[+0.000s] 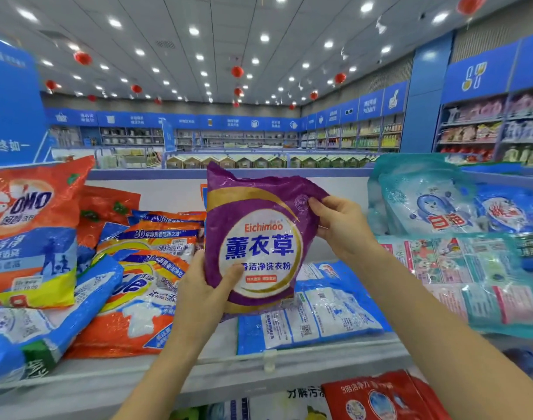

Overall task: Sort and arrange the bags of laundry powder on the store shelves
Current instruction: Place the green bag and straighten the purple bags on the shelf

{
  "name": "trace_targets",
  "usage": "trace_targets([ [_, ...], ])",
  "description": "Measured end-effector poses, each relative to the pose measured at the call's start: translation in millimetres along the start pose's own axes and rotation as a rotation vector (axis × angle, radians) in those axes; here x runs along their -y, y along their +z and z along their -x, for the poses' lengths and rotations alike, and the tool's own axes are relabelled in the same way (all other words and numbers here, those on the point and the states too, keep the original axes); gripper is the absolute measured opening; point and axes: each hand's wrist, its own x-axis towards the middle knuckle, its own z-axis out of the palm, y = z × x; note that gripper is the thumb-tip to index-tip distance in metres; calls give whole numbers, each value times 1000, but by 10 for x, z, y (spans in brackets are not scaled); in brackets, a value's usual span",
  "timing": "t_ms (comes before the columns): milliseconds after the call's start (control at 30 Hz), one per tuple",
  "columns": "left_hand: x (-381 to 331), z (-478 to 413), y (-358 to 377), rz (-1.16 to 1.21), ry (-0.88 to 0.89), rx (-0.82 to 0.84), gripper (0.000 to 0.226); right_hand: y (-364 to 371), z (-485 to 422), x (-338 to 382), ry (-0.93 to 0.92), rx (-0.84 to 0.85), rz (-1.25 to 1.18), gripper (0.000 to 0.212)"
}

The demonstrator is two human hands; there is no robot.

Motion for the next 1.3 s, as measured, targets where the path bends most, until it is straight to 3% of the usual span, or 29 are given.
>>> trace_targets([
  [133, -30, 23, 1, 7, 30, 20, 37, -29, 75, -94, -3, -43, -55, 17],
  [267, -15, 22, -31, 13, 20, 15, 37, 12, 145, -191, 48, 0, 54, 22],
  [533, 23, 95, -81, -15, 83, 47, 36, 112, 59, -19, 37, -231, 100, 27],
  [667, 71, 61, -116, 23, 36, 1, 29, 179, 82, 4, 13, -142, 113, 19],
  [733, 82, 53, -119, 28, 32, -4, 26, 167, 64, 60, -143, -193, 334, 9],
  [800, 74, 47, -104, 9, 47, 2, 25, 212, 53, 140, -445, -221, 749, 22],
  [867, 40, 38, -77, -18, 67, 17, 26, 380, 59, 222, -671, -51, 1003, 42],
  [967, -13, 24, -36, -66, 104, 43, 27, 658, 48, 252, -724, 138, 1269, 34],
  [1033, -23, 16, -48, -64, 99, 49, 29, 720, 19, 286, -682, 155, 1232, 31],
  [1200, -23, -6, -123, -61, 98, 63, 50, 748, -15, 388, -492, 219, 834, 19],
  [1300, 2, 23, -132, -58, 99, 64, 50, 776, -5, 414, -438, 304, 735, 29],
])
